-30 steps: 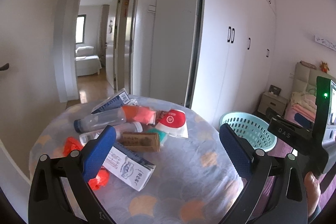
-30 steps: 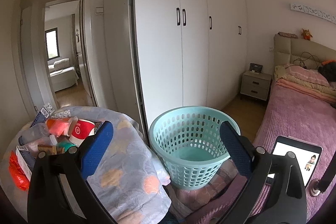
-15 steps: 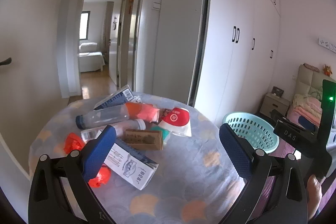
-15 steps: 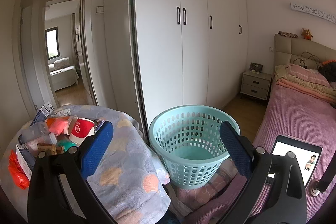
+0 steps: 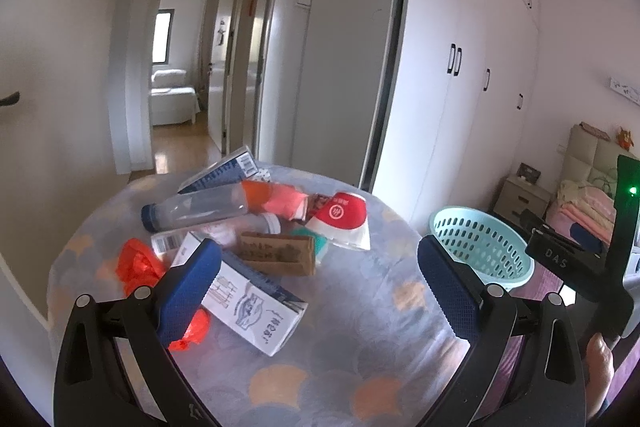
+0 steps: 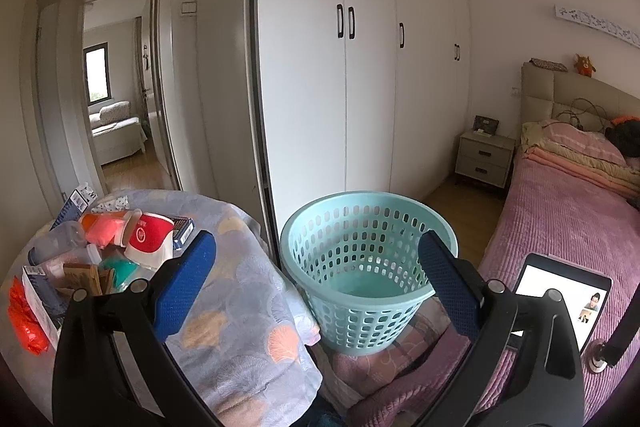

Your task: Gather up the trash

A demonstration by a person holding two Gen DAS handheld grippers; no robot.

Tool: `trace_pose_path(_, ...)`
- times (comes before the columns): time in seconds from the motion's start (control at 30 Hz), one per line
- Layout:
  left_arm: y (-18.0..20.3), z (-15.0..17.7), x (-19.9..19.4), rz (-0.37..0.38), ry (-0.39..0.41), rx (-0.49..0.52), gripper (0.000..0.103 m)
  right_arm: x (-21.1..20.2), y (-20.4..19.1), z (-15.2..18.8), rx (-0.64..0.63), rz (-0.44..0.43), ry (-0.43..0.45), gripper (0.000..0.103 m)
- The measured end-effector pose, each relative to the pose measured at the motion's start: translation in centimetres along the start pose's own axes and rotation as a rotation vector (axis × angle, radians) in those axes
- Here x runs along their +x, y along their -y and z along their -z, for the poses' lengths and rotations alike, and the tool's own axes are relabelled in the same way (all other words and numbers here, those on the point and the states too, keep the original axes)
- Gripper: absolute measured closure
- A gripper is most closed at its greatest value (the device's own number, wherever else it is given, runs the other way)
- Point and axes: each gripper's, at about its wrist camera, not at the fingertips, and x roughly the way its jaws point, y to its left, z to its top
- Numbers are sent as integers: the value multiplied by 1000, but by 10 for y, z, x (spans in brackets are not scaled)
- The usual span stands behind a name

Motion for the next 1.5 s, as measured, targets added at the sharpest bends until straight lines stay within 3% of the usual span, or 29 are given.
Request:
trace_pose_path(0.3,-32,-11,-10,-87,28,-32,8,3,-13,2,-27,-33,-7,13)
trace_pose_path(0.53,-81,-20,-21,-233,27,-69,8,5,-35,2,-65,-110,-25,37)
trace_pose_path(0.63,-107,-22,-22,-286,4,-99,8,5,-50,2,-89,-183,-43,49)
trace_pose_path(0.77,-139,-18,-17,-324,-63,-127,8,6,-77,1,-97,-341,-80,49)
trace_pose_path(1.0,-164,3,12,-265,-203,-187,9,13,-134,16,-163,-577,-166,49)
trace_pose_path(1.1,-163,14,31,-241,-251,-192,9,14,-154,30,-212,-645,-221,40)
trace_pose_path(1.23,-170,27,53,-200,-314,-245,19,17,-175,43,-267,-706,-281,38)
trace_pose_path(1.5,-178,36,75,-126,-354,-316,25,43,-217,62,-331,-829,-414,32)
